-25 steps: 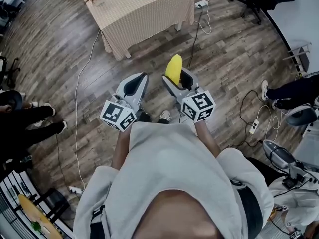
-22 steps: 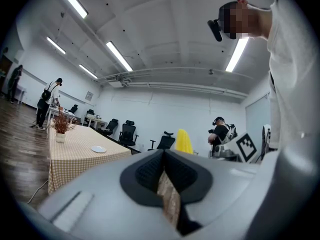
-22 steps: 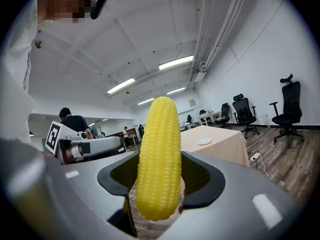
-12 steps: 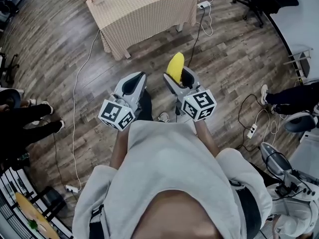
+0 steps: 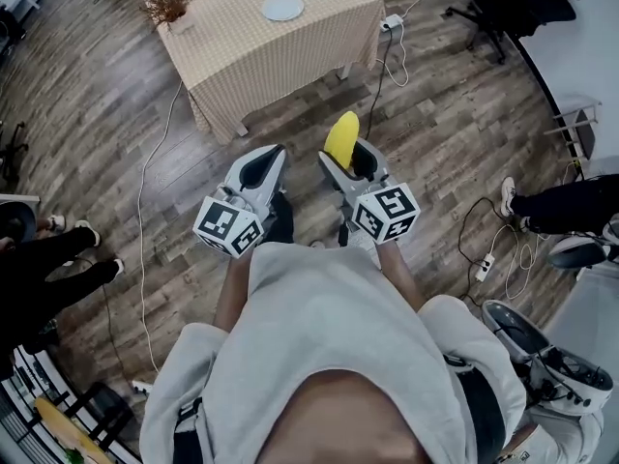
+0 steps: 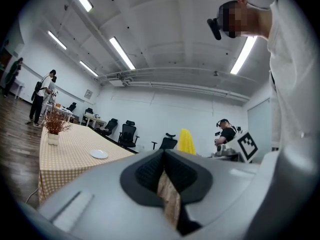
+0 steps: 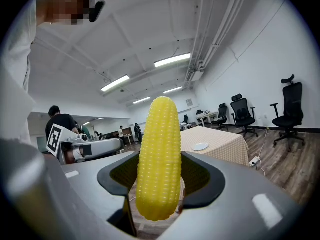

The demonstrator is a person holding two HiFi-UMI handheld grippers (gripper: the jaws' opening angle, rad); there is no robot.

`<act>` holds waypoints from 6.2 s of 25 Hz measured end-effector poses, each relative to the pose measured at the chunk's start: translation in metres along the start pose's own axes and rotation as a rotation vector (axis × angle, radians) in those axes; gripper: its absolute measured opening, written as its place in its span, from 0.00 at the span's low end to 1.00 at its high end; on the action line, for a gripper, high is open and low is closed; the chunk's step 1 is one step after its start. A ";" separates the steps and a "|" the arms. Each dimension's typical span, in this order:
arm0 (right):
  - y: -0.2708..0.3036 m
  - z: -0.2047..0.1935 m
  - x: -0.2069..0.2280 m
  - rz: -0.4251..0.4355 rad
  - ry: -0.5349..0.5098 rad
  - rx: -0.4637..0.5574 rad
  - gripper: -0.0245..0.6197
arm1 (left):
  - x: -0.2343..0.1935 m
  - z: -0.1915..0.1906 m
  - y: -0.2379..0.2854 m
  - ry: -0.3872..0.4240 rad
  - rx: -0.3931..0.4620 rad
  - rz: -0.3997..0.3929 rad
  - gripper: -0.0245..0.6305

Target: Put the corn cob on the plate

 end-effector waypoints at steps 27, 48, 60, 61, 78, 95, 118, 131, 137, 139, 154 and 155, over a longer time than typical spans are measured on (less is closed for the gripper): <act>0.265 0.085 0.035 -0.104 -0.012 0.023 0.43 | -0.270 0.052 0.091 -0.037 -0.011 -0.086 0.05; 0.343 0.116 0.153 -0.114 0.042 0.023 0.43 | -0.333 0.043 0.215 -0.044 -0.064 -0.076 0.05; 0.421 0.183 0.251 -0.009 0.031 0.035 0.43 | -0.389 0.068 0.331 -0.012 -0.050 0.023 0.05; 0.426 0.187 0.257 0.001 0.030 0.035 0.43 | -0.392 0.069 0.338 -0.009 -0.049 0.034 0.05; 0.500 0.181 0.278 0.004 0.027 -0.062 0.43 | -0.461 0.053 0.362 -0.079 -0.092 0.060 0.05; 0.541 0.101 0.306 -0.081 0.129 -0.244 0.43 | -0.512 -0.012 0.361 -0.220 -0.187 0.060 0.05; 0.584 0.015 0.346 -0.132 0.073 -0.410 0.43 | -0.526 -0.044 0.353 -0.285 -0.246 0.081 0.05; 0.593 -0.006 0.346 -0.147 -0.030 -0.516 0.43 | -0.528 -0.042 0.342 -0.292 -0.231 0.101 0.05; 0.596 -0.008 0.347 -0.142 -0.174 -0.586 0.43 | -0.525 -0.040 0.345 -0.293 -0.222 0.099 0.05; 0.598 -0.008 0.347 -0.137 -0.230 -0.603 0.43 | -0.525 -0.040 0.344 -0.294 -0.221 0.101 0.05; 0.598 -0.018 0.338 -0.040 -0.644 -0.711 0.43 | -0.528 -0.041 0.339 -0.305 -0.212 0.111 0.05; 0.597 -0.019 0.338 -0.030 -0.675 -0.720 0.43 | -0.528 -0.041 0.338 -0.306 -0.212 0.111 0.05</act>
Point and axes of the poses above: the fingertips, and each gripper's own axes: y forward along the fingers, x to its right, z out of its top, the point moved 1 cm from there along -y, backward along the fingers, and after that the axes turned 5 degrees about y, right-handed, at the moved point
